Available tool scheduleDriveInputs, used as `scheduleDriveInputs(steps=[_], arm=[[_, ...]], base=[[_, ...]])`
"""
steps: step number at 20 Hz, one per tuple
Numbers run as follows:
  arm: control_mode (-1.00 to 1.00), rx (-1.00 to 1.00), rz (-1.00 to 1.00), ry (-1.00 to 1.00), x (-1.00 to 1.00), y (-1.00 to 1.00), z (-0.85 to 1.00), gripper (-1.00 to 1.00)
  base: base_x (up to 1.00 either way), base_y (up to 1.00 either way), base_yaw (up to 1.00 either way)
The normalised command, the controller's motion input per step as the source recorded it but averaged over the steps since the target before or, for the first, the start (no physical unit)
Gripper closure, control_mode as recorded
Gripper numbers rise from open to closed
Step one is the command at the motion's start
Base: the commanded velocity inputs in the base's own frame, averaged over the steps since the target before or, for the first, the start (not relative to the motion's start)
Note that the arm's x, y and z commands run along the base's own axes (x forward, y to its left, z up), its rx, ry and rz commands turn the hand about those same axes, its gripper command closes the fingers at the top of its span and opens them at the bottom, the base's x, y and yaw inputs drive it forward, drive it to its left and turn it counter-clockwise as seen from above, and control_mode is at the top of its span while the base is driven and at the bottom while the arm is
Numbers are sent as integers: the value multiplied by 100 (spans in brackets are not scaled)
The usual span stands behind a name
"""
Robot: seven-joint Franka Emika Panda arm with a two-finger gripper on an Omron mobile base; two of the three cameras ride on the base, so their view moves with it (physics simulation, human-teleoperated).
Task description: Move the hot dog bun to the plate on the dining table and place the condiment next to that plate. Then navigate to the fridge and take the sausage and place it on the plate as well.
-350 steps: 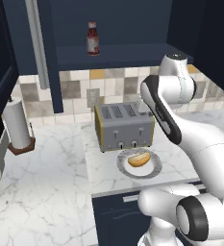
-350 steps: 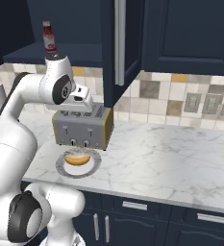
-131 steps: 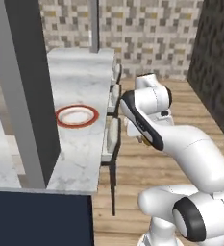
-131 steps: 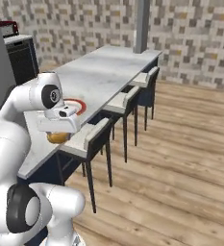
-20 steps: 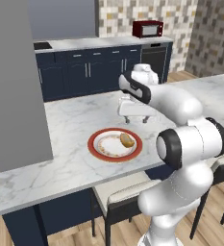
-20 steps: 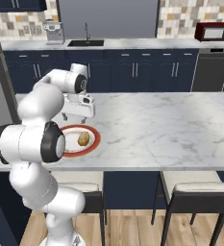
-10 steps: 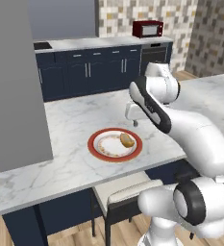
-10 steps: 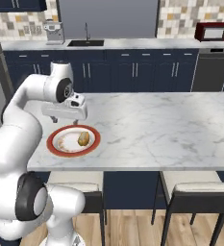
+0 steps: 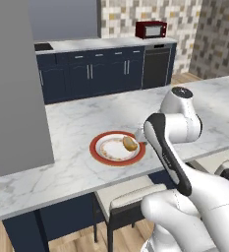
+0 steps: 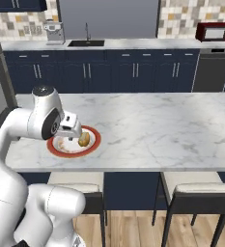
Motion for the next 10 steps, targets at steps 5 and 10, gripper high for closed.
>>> scheduleDriveInputs(steps=[5,10], arm=[[100,0,0,0,0,3,0,-100],[100,0,0,0,0,0,0,-100]], base=[[-3,2,0],[-87,71,0]])
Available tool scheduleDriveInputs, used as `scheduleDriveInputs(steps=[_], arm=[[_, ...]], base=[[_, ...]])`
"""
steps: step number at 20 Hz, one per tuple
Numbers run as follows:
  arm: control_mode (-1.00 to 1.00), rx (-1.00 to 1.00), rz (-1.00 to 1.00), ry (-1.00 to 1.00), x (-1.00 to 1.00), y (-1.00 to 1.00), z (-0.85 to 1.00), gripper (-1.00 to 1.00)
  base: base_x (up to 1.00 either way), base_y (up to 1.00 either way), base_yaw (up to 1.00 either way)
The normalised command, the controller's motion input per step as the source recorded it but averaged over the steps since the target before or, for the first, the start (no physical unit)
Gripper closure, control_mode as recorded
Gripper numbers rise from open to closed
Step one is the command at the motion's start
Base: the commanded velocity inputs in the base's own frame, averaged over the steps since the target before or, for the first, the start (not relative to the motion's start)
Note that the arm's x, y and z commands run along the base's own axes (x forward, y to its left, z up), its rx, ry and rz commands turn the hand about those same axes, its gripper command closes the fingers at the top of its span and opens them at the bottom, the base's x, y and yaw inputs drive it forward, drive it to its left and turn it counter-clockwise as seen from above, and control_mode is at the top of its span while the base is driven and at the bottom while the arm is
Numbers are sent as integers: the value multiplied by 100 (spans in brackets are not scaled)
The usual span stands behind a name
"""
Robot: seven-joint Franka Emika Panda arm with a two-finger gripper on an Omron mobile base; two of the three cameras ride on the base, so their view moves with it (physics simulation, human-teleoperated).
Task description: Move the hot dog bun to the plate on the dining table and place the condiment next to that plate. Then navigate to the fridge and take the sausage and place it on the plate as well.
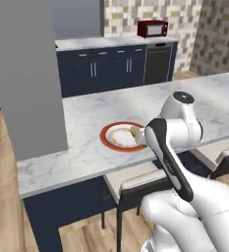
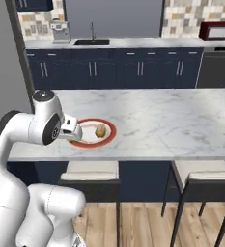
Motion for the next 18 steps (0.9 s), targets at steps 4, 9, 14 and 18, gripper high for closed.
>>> scheduleDriveInputs(steps=[4,9,14,18], arm=[[100,0,0,0,0,0,0,-100],[100,0,0,0,0,0,0,-100],[100,0,0,0,0,0,0,-100],[100,0,0,0,0,0,0,-100]], base=[[-93,100,0],[-40,100,0],[-9,100,0],[11,100,0]])
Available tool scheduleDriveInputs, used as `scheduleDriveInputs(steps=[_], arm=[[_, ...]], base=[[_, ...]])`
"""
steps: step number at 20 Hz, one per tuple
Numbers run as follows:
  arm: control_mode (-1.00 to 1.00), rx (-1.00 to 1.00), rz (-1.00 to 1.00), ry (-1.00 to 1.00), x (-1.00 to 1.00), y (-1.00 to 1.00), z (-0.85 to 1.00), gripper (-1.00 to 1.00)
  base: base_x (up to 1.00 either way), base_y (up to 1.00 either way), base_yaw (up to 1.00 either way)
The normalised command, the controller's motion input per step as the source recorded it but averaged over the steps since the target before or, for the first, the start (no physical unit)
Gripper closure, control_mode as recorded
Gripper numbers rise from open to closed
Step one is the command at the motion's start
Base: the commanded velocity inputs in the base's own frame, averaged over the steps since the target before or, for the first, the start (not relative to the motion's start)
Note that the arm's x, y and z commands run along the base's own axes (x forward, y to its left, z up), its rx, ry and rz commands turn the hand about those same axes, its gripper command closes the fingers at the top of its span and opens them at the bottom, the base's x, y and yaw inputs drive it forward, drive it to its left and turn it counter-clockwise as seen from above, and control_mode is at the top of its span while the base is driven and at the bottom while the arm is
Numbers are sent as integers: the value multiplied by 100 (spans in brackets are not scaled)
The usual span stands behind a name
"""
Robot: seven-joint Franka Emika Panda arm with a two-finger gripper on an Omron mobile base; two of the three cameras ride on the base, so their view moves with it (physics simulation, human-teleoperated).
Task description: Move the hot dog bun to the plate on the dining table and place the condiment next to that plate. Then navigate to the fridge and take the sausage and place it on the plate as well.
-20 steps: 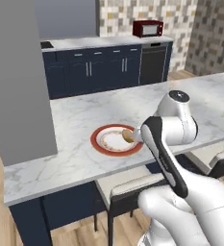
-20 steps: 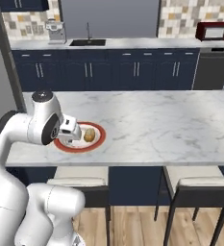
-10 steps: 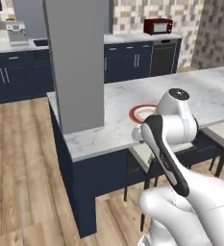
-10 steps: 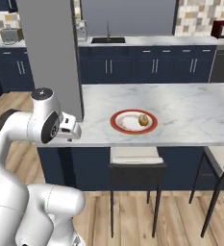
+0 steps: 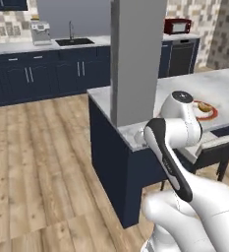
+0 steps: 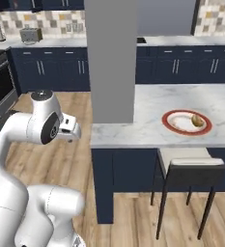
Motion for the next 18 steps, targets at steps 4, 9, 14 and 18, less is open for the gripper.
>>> scheduleDriveInputs(steps=[4,9,14,18], arm=[[100,0,0,0,0,0,0,-100],[100,0,0,0,0,0,0,-100],[100,0,0,0,0,0,0,-100],[100,0,0,0,0,0,0,-100]], base=[[65,100,0],[99,100,0],[100,100,-1],[100,100,-2]])
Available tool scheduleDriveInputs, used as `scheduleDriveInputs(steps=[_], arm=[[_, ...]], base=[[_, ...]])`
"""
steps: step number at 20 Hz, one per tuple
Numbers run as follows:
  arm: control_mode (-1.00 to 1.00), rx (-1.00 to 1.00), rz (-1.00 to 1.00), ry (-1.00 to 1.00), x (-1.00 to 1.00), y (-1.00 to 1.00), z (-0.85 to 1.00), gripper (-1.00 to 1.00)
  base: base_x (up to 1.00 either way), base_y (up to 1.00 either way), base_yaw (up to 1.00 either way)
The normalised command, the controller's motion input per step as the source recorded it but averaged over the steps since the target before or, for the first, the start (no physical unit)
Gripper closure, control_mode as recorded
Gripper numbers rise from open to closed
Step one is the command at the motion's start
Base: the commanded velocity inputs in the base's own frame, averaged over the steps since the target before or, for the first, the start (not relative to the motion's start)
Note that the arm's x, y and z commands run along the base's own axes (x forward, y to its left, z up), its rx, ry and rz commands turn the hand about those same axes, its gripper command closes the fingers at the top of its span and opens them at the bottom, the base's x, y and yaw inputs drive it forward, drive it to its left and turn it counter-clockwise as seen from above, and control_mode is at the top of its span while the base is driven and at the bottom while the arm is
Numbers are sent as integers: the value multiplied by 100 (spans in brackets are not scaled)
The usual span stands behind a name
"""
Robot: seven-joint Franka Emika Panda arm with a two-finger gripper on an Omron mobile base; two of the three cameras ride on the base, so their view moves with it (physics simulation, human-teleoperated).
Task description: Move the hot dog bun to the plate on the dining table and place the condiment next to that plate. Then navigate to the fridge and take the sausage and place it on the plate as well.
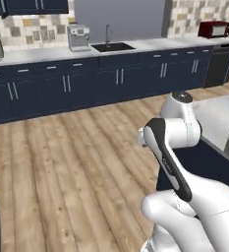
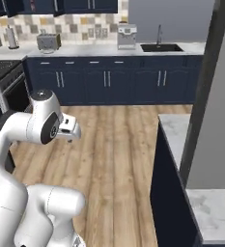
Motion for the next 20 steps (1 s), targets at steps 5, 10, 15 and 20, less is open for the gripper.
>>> scheduleDriveInputs(steps=[5,10,15,20], arm=[[100,0,0,0,0,0,0,-100],[100,0,0,0,0,0,0,-100],[100,0,0,0,0,0,0,-100],[100,0,0,0,0,0,0,-100]], base=[[100,99,0],[100,77,0],[100,24,4],[100,16,8]])
